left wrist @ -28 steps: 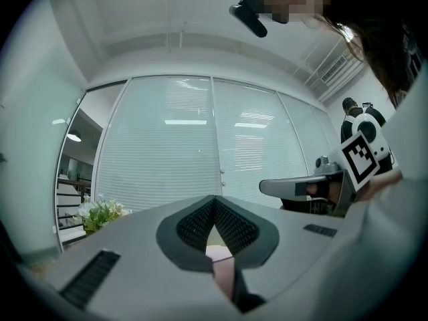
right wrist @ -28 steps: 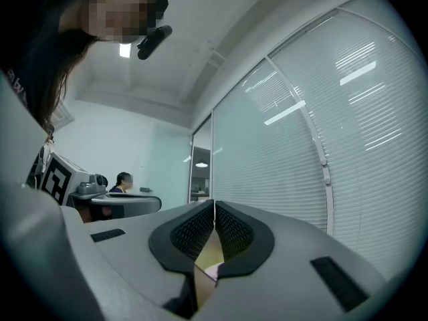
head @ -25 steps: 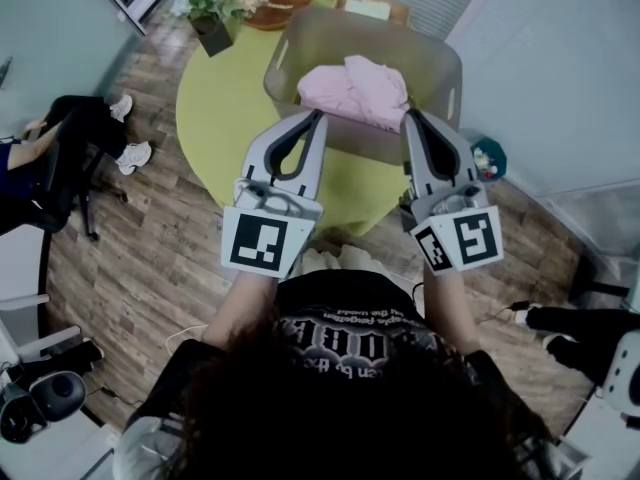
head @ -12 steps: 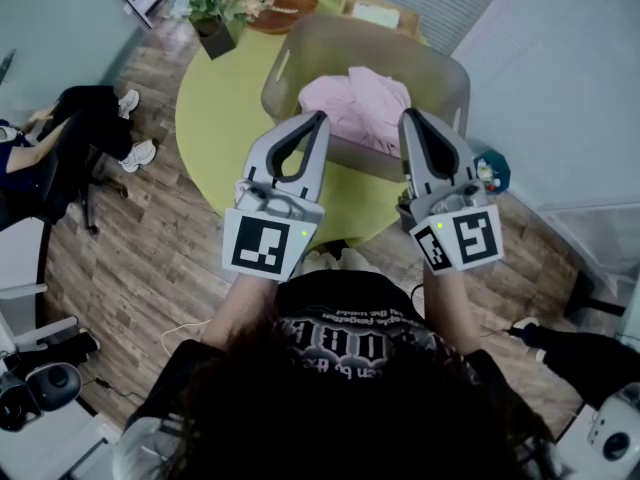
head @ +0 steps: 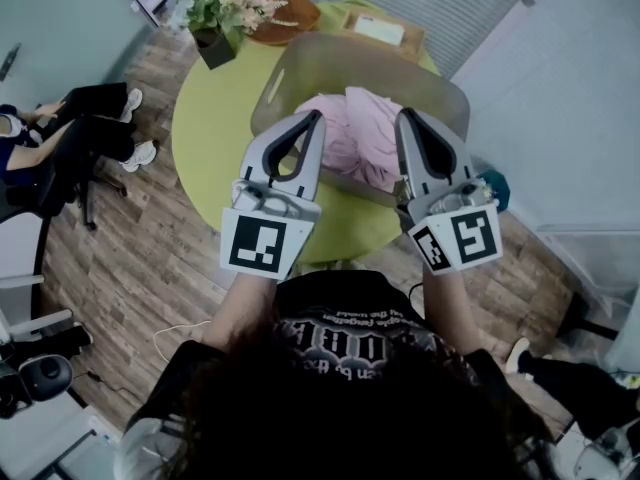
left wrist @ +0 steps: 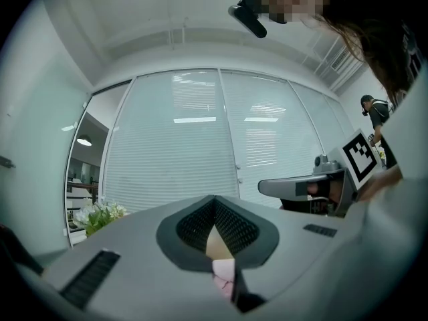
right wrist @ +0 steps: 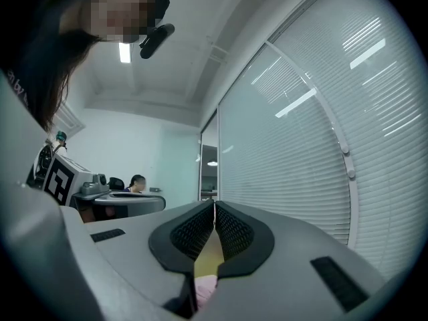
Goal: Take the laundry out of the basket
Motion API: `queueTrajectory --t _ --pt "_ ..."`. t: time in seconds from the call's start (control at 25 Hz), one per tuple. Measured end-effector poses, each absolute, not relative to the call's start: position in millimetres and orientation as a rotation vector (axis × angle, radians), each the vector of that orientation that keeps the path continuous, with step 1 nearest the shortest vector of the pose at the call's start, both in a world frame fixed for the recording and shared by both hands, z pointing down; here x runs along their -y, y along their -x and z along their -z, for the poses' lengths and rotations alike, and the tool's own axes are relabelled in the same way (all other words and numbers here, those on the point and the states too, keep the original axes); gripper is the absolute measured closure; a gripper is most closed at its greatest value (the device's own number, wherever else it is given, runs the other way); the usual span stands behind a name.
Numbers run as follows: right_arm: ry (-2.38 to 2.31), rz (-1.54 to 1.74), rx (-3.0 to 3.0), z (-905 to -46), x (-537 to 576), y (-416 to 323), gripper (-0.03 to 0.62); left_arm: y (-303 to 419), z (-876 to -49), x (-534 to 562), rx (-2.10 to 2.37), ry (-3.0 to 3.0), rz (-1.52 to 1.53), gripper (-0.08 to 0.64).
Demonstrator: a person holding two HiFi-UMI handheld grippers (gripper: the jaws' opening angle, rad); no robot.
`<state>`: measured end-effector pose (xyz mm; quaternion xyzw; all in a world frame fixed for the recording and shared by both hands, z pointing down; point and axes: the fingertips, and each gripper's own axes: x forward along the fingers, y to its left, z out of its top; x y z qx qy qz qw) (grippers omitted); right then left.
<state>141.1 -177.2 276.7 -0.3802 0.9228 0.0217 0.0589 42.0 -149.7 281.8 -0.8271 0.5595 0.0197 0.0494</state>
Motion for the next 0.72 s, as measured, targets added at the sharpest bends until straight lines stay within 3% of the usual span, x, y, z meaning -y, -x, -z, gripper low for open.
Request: queueTrajectory --t 0.72 --pt "1.092 -0.031 -2.917 -293.4 224.5 -117.4 0.563 -20.5 -277.0 189.7 -1.691 2.527 -0.052 0.560"
